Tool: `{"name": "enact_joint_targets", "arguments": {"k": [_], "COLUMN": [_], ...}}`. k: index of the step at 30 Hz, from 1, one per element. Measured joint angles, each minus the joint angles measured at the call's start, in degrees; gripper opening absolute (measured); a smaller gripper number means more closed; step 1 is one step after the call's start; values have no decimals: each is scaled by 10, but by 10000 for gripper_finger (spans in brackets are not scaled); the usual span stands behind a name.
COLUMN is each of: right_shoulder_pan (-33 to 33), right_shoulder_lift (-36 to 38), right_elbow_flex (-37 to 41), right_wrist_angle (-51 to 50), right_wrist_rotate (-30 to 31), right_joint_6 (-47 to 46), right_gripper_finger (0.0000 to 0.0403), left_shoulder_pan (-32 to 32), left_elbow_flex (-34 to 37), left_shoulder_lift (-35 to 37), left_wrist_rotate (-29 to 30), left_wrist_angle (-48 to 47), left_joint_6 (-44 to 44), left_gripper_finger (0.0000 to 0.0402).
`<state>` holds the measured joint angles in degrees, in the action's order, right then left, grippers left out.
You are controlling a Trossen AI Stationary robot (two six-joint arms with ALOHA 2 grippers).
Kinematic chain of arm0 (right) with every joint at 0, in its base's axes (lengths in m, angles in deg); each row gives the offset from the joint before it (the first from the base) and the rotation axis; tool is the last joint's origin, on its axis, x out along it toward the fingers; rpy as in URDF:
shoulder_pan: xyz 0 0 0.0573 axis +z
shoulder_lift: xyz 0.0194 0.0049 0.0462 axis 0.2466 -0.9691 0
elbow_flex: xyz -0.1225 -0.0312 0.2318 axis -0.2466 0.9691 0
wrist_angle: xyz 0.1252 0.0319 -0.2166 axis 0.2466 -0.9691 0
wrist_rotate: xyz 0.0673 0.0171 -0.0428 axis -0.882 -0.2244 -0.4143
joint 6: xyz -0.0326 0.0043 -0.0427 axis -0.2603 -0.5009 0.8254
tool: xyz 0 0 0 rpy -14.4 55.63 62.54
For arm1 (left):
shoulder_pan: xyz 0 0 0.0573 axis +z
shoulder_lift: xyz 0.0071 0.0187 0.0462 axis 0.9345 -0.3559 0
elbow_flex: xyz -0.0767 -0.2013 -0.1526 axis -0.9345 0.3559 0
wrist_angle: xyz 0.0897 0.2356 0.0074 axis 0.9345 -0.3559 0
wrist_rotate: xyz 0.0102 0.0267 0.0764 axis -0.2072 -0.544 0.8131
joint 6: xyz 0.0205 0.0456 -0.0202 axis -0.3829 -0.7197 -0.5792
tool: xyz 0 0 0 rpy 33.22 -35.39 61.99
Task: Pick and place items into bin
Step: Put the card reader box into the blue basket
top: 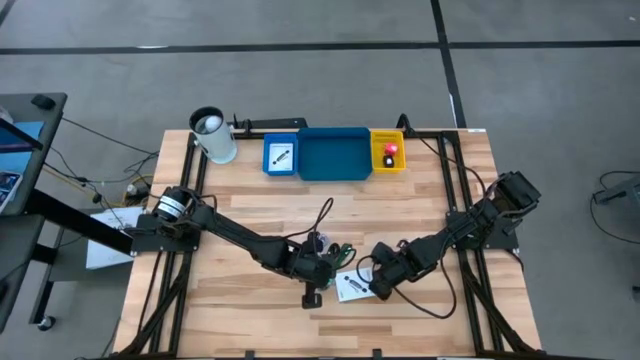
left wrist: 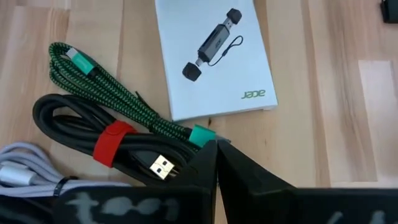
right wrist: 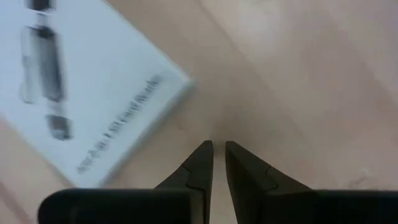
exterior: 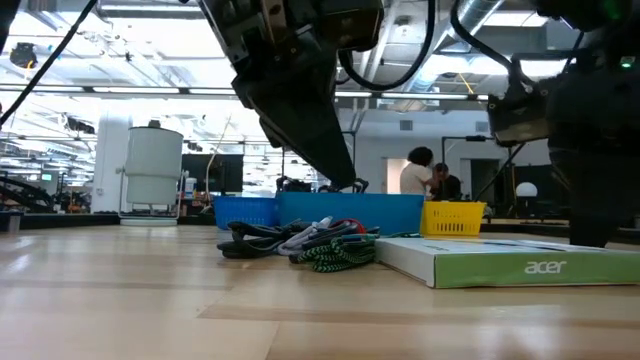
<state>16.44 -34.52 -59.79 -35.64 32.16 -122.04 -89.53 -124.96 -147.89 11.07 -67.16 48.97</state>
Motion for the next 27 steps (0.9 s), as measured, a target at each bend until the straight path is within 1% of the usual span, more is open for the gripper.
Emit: {"name": "enact_joint_targets", "arguments": {"k": [3, 7, 9, 11, 14, 16, 18, 20, 24, 27], "right_shoulder_pan": [0, 0, -2, -5, -5, -5, -3, 1, 14, 30], "right_shoulder_lift": [-1, -1, -1, -1, -1, -1, -1, -1, 0, 0], "right_elbow_flex": [-1, -1, -1, -1, -1, -1, -1, -1, -1, -5], "right_wrist_angle": [62, 116, 115, 109, 99, 97, 91, 91, 102, 115], "right_wrist_rotate": [-12, -16, -15, -14, -15, -28, -37, -44, -46, -45], "right_joint_6": [14, 24, 24, 24, 24, 24, 25, 35, 39, 35], "right_gripper_finger": [33, 11, 3, 4, 10, 12, 13, 13, 10, 5], "left_shoulder_pan": [0, 0, 0, 0, 0, -1, -5, -10, -18, -18], "left_elbow_flex": [0, 0, 0, 0, 0, 0, 0, 1, 1, 0], "left_shoulder_lift": [0, 0, -5, -10, -29, -44, -58, -59, -50, -44], "left_wrist_rotate": [0, -10, -16, -31, -77, -109, -123, -122, -77, -64], "left_wrist_angle": [0, 3, 13, 14, 26, 23, 28, 26, 19, 23], "left_joint_6": [0, 0, 0, 0, 2, 5, 16, 21, 20, 19], "left_gripper_finger": [0, 0, 0, 0, 0, 0, 0, 0, 0, 0]}}
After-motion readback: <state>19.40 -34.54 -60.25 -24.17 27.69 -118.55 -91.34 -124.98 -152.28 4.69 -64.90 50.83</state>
